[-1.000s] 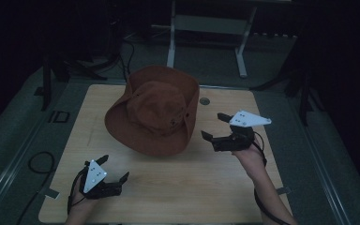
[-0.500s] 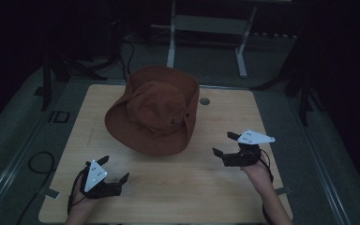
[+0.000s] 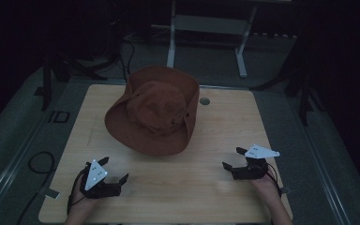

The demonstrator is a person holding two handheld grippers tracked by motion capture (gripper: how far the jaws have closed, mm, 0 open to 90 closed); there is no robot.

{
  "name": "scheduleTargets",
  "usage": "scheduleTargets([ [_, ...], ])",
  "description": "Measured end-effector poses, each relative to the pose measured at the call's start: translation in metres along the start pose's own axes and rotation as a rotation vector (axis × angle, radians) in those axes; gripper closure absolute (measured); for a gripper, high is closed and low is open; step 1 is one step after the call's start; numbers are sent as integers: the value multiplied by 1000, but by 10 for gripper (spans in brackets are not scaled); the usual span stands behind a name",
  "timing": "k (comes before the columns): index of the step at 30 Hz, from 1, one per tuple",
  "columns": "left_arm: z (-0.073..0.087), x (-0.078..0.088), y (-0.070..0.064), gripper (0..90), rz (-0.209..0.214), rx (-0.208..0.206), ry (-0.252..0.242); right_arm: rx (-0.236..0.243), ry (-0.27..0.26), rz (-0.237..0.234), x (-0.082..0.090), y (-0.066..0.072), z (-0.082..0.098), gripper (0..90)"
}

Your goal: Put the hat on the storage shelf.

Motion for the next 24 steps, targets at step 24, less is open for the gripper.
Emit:
scheduleTargets([
  [24,4,-3,5,78,-1,31,13,-137,36,118,35,-35,73,131],
])
Point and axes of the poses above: each handheld gripper's, and its own axes: x roughly backward along the jaws, z roughly out of its underside, y roughly to its left, the point moved 10 cm from there along -x, roughly forward along the jaws, and after that the axes turned 10 degrees about y, right-handed, at the moved point
